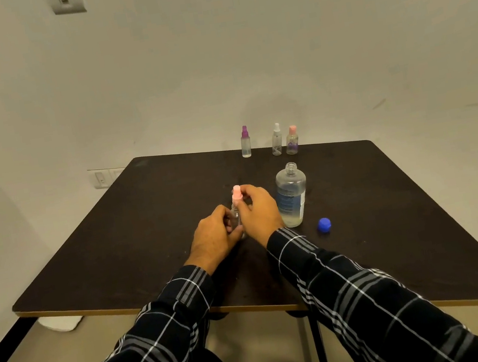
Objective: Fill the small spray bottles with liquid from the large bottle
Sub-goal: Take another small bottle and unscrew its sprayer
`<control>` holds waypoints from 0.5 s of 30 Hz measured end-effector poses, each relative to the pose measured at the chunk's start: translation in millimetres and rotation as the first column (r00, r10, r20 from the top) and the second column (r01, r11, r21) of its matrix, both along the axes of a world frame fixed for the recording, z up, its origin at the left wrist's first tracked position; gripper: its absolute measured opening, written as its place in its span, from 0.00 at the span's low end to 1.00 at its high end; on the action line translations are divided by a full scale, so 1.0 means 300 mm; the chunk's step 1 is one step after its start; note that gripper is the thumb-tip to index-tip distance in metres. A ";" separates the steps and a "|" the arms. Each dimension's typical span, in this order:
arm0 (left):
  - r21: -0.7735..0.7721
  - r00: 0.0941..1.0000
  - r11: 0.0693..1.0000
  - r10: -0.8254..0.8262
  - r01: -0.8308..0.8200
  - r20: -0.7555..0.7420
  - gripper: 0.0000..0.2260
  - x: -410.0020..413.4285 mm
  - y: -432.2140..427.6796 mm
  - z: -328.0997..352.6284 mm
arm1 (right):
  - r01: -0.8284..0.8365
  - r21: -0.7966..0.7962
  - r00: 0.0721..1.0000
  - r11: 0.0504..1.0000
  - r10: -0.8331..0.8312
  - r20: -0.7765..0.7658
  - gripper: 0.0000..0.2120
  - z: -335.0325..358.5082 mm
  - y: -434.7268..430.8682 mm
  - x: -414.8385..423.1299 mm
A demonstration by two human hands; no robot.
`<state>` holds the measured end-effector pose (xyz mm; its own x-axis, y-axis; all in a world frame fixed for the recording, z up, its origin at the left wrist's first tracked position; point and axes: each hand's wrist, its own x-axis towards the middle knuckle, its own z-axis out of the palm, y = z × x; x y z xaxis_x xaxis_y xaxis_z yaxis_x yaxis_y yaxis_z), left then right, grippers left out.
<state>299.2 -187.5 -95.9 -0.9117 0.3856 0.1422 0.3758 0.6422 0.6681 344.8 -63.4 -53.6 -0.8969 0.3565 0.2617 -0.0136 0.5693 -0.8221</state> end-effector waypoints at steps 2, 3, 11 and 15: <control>0.004 1.000 1.000 0.002 -0.002 -0.006 0.12 0.004 0.001 -0.001 | -0.007 -0.055 0.992 0.998 0.000 -0.125 0.13 0.016 0.007 0.013; 0.003 1.000 1.000 0.003 -0.003 -0.010 0.12 0.005 0.002 0.000 | 0.005 -0.080 0.978 0.997 -0.022 -0.208 0.12 0.023 0.009 0.020; 0.017 0.999 0.999 0.036 -0.036 -0.017 0.13 0.010 0.007 -0.004 | 0.112 -0.003 0.904 0.994 -0.103 -0.414 0.10 -0.022 0.084 0.121; 0.026 0.998 0.998 0.053 -0.052 -0.033 0.14 0.012 0.008 -0.009 | 0.098 0.343 0.994 0.934 -0.105 0.000 0.06 -0.102 0.114 0.141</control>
<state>302.9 -185.1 -98.6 -0.9249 0.3336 0.1821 0.3648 0.6449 0.6715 387.3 -29.1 -84.3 -0.8664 0.3376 0.3680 0.0723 0.8138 -0.5766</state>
